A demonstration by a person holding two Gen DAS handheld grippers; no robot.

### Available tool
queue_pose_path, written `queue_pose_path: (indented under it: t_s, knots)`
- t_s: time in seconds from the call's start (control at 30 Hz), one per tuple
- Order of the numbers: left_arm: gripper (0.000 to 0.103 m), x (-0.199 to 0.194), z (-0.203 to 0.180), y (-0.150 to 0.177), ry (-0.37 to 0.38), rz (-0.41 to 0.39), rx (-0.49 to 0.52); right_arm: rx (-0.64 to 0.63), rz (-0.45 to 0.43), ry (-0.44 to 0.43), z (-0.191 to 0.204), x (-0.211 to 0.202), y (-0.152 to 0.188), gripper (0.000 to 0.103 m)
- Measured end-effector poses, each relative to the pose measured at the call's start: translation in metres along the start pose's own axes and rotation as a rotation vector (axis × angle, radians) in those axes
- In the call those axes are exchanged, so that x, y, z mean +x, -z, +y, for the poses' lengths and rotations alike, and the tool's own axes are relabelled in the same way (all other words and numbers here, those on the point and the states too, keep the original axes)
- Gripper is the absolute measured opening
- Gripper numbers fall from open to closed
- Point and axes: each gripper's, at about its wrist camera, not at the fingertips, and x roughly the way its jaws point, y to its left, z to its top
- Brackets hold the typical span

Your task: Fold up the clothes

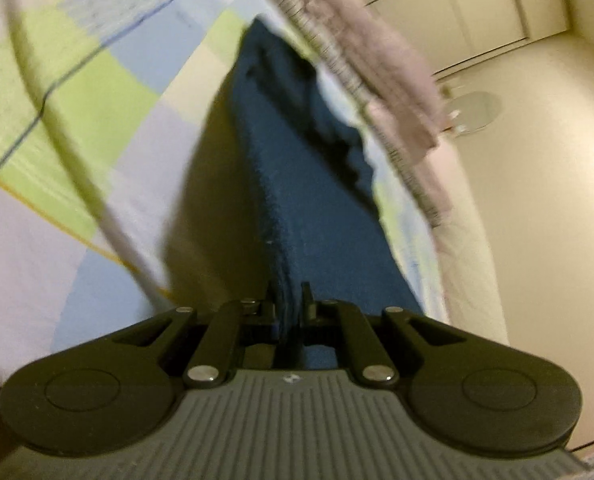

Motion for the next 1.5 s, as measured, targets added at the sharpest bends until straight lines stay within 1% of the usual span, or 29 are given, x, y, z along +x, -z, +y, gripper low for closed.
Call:
queue_pose_path:
  t_s: [0.07, 0.17, 0.27, 0.37, 0.43, 0.5, 0.57, 0.6, 0.7, 0.8, 0.87, 0.9, 0.93, 1.0, 1.07, 1.1, 1.13, 1.17, 1.2, 1.23, 1.3, 1.33, 1.4, 1.43, 1.5]
  knots:
    - [0.005, -0.019, -0.011, 0.013, 0.004, -0.025, 0.008, -0.009, 0.001, -0.013, 0.007, -0.015, 0.011, 0.006]
    - [0.005, -0.046, -0.02, 0.042, -0.013, -0.04, -0.014, -0.006, 0.012, -0.024, 0.014, -0.036, 0.034, 0.006]
    - [0.005, -0.077, -0.025, 0.086, -0.042, -0.037, -0.062, 0.054, 0.043, -0.015, 0.005, -0.057, 0.072, 0.006]
    - [0.005, -0.105, -0.023, 0.126, -0.08, -0.025, -0.142, 0.137, 0.097, 0.01, -0.01, -0.077, 0.112, 0.006]
    - [0.005, -0.117, -0.024, 0.142, -0.104, -0.013, -0.184, 0.195, 0.126, 0.022, -0.016, -0.087, 0.132, 0.006]
    - [0.005, -0.121, -0.027, 0.142, -0.12, -0.005, -0.189, 0.232, 0.156, 0.031, -0.016, -0.092, 0.142, 0.006]
    - [0.005, -0.12, -0.032, 0.129, -0.111, -0.016, -0.179, 0.224, 0.158, 0.027, -0.008, -0.092, 0.131, 0.006]
    - [0.005, -0.118, -0.036, 0.119, -0.094, -0.031, -0.173, 0.217, 0.157, 0.024, -0.003, -0.091, 0.124, 0.006]
    - [0.005, -0.101, -0.051, 0.079, -0.03, -0.071, -0.12, 0.164, 0.111, 0.02, 0.019, -0.086, 0.084, 0.006]
    - [0.005, -0.067, -0.066, 0.03, 0.036, -0.09, -0.05, 0.102, 0.029, -0.009, 0.042, -0.075, 0.028, 0.006]
    - [0.006, -0.042, -0.072, -0.007, 0.081, -0.104, -0.019, 0.046, -0.025, -0.03, 0.059, -0.06, -0.014, 0.006]
    - [0.006, -0.025, -0.071, -0.027, 0.09, -0.113, -0.022, 0.028, -0.048, -0.037, 0.066, -0.049, -0.038, 0.006]
    - [0.006, -0.006, -0.07, -0.048, 0.096, -0.124, -0.031, 0.015, -0.069, -0.041, 0.072, -0.038, -0.06, 0.006]
    - [0.007, 0.029, -0.062, -0.09, 0.095, -0.143, -0.059, -0.015, -0.126, -0.016, 0.085, -0.009, -0.105, 0.006]
    - [0.015, 0.067, -0.048, -0.129, 0.036, -0.143, -0.129, 0.014, -0.184, 0.039, 0.085, 0.021, -0.136, 0.008]
    - [0.022, 0.082, -0.041, -0.144, 0.012, -0.148, -0.157, 0.033, -0.213, 0.069, 0.084, 0.036, -0.151, 0.028]
    - [0.025, 0.095, -0.034, -0.157, -0.01, -0.155, -0.182, 0.053, -0.242, 0.099, 0.083, 0.05, -0.166, 0.042]
    - [0.025, 0.108, -0.028, -0.171, -0.032, -0.162, -0.207, 0.073, -0.271, 0.129, 0.082, 0.065, -0.18, 0.058]
    - [0.025, 0.119, -0.023, -0.181, -0.061, -0.153, -0.219, 0.097, -0.301, 0.153, 0.08, 0.076, -0.188, 0.058]
    - [0.027, 0.125, -0.02, -0.186, -0.079, -0.139, -0.216, 0.124, -0.313, 0.159, 0.075, 0.084, -0.189, 0.058]
    - [0.032, 0.132, -0.013, -0.193, -0.116, -0.106, -0.189, 0.157, -0.306, 0.169, 0.065, 0.095, -0.183, 0.058]
    - [0.032, 0.136, -0.009, -0.193, -0.14, -0.085, -0.164, 0.153, -0.295, 0.196, 0.057, 0.097, -0.177, 0.058]
    - [0.032, 0.142, -0.001, -0.189, -0.18, -0.035, -0.117, 0.122, -0.261, 0.285, 0.045, 0.097, -0.167, 0.058]
    - [0.032, 0.148, 0.005, -0.187, -0.189, -0.014, -0.102, 0.106, -0.244, 0.331, 0.039, 0.097, -0.162, 0.058]
    - [0.033, 0.158, 0.008, -0.185, -0.181, 0.013, -0.074, 0.066, -0.218, 0.391, 0.032, 0.099, -0.153, 0.058]
